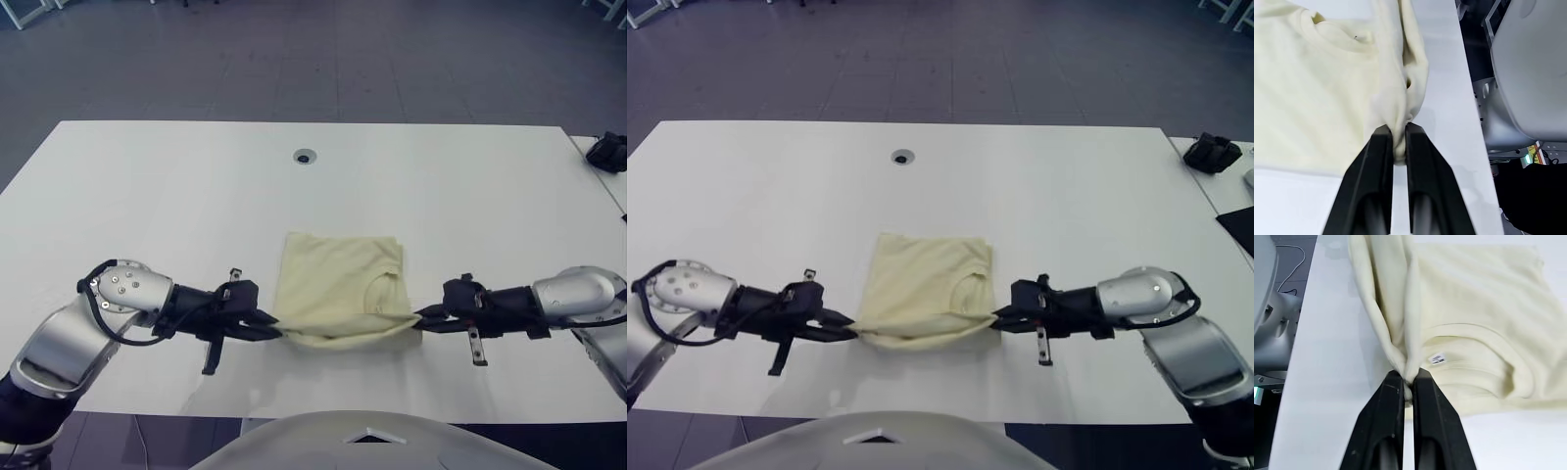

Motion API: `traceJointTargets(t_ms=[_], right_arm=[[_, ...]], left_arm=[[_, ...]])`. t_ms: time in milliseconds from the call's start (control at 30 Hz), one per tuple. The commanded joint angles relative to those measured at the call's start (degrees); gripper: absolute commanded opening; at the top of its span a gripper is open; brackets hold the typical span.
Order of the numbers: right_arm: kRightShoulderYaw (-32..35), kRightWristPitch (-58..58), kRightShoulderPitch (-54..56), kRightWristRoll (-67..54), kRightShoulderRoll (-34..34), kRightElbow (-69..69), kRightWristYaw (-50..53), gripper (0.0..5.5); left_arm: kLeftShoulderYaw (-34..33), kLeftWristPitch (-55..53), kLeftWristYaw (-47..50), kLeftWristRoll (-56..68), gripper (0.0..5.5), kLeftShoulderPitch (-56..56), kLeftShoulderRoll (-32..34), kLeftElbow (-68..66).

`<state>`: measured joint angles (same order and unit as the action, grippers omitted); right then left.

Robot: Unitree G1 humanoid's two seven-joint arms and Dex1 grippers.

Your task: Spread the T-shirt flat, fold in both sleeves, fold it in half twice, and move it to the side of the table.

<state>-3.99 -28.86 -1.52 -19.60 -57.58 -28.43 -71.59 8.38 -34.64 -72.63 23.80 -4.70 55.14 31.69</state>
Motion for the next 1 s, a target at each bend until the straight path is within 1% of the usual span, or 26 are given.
traceJointTargets(t_ms=[33,167,367,533,833,1000], right_arm=[[-4.8,0.3,9.1,2.2,2.2,8.6,-0.8,0.03],[-8.4,0.8,17.5,3.8,5.1,16.2,-1.9,0.03],[-10.7,2.2,25.6,5.8,8.9,25.0,-2.5,0.03],[-11.0,3.6,27.3,7.5,9.6,29.3,-2.6,0.03],[-10.2,5.1,29.9,9.2,9.8,35.0,-2.4,0.03],[-8.5,4.2,29.9,8.2,9.6,35.2,-2.4,0.03]], left_arm=[[3.1,1.5,-1.0,-1.8,0.19,-11.7,-3.1,-10.6],[5.1,3.3,-2.8,-3.3,0.19,-20.3,-5.8,-20.6],[8.0,6.5,-4.4,-6.5,0.19,-26.8,-8.7,-29.5],[9.2,9.6,-3.1,-9.8,0.19,-33.1,-13.5,-38.4],[9.3,11.9,-1.3,-12.5,0.18,-39.4,-20.2,-47.7],[8.4,14.0,-1.5,-13.2,0.18,-43.1,-23.0,-52.6]])
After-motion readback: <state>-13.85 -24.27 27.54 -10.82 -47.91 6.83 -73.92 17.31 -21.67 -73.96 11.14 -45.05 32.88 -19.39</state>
